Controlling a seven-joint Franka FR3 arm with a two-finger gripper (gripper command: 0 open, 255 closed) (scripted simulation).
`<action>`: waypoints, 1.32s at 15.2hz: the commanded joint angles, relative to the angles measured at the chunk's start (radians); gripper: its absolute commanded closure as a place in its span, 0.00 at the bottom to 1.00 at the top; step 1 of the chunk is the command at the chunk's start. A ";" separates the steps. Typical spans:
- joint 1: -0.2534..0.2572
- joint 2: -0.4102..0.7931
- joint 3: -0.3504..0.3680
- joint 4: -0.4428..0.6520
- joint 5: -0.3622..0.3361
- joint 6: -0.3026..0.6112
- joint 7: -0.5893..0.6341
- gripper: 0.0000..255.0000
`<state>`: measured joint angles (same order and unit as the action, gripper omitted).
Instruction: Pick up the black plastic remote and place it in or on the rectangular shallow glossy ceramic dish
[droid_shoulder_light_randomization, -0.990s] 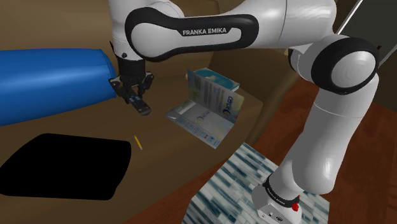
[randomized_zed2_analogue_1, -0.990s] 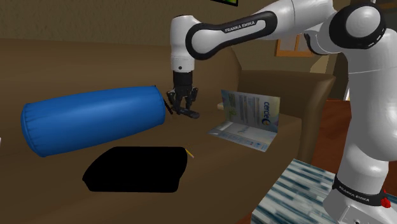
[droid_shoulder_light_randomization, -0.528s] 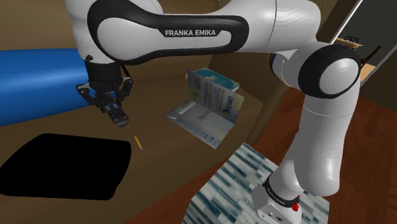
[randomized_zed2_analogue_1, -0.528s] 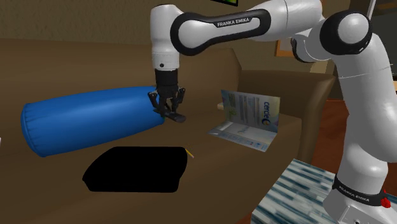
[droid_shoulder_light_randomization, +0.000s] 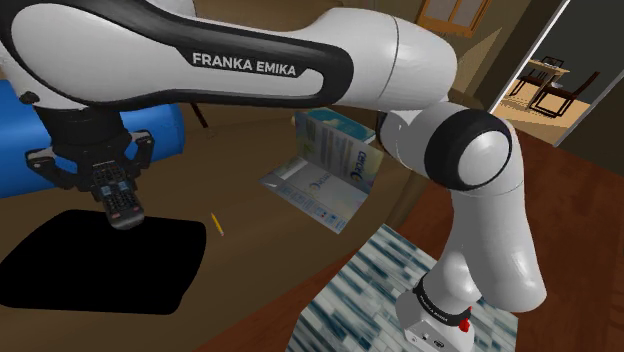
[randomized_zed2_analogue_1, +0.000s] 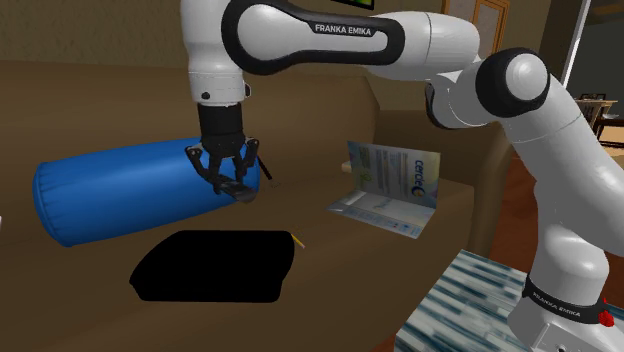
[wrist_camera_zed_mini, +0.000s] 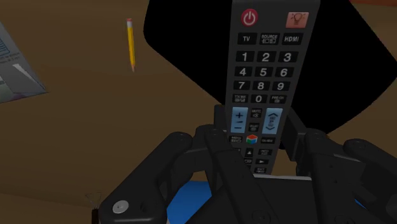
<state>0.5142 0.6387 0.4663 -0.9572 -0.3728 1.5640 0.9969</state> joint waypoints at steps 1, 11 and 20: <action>0.147 0.192 -0.029 0.355 -0.054 -0.152 0.004 1.00; 0.052 0.076 -0.007 -0.003 -0.025 0.069 0.057 1.00; 0.020 0.061 -0.006 -0.152 -0.027 0.196 0.082 1.00</action>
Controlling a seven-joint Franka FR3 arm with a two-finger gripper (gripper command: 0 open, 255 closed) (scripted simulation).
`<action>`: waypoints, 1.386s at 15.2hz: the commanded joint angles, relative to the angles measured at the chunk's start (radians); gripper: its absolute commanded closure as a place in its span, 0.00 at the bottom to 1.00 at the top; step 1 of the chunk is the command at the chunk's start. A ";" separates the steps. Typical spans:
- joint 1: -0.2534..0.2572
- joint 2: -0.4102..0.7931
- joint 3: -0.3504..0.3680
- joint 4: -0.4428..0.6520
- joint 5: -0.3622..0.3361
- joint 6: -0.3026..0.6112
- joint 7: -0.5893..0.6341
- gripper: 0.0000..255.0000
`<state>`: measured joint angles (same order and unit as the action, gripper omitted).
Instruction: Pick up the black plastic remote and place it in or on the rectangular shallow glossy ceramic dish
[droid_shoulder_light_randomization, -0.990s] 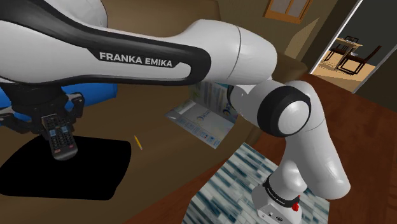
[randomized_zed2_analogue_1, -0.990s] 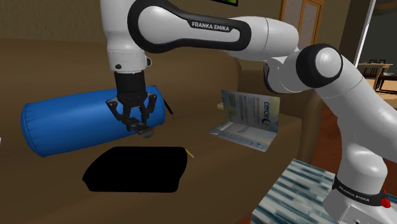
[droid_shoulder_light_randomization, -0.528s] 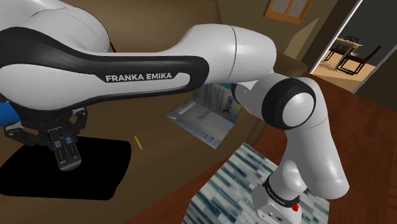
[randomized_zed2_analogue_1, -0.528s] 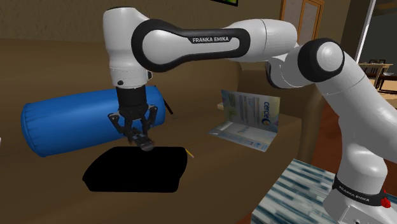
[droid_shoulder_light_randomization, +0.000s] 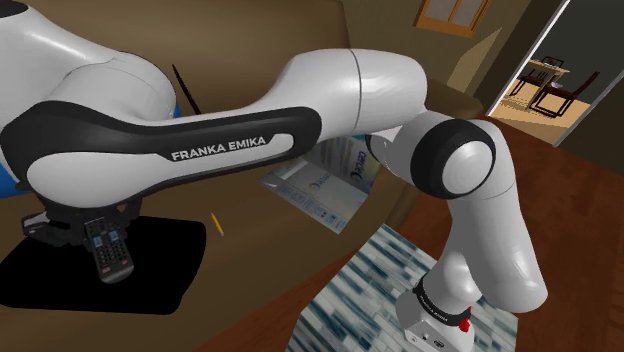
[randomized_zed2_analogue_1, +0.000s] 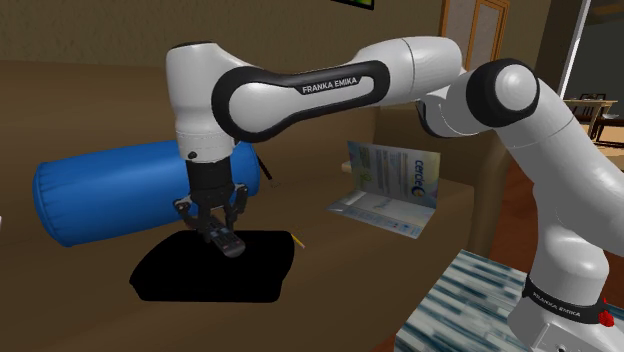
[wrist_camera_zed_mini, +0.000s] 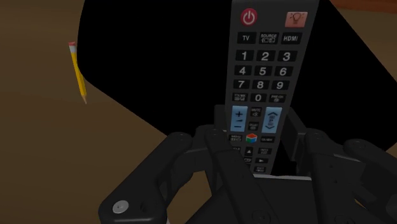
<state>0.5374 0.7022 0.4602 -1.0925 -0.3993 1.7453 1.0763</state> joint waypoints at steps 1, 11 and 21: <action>-0.003 -0.002 0.000 -0.017 0.000 0.015 0.003 1.00; -0.003 -0.002 0.000 -0.017 0.000 0.015 0.003 0.00; 0.034 0.008 0.001 0.132 0.002 -0.118 -0.016 0.00</action>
<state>0.5704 0.7094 0.4609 -0.9638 -0.3973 1.6309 1.0604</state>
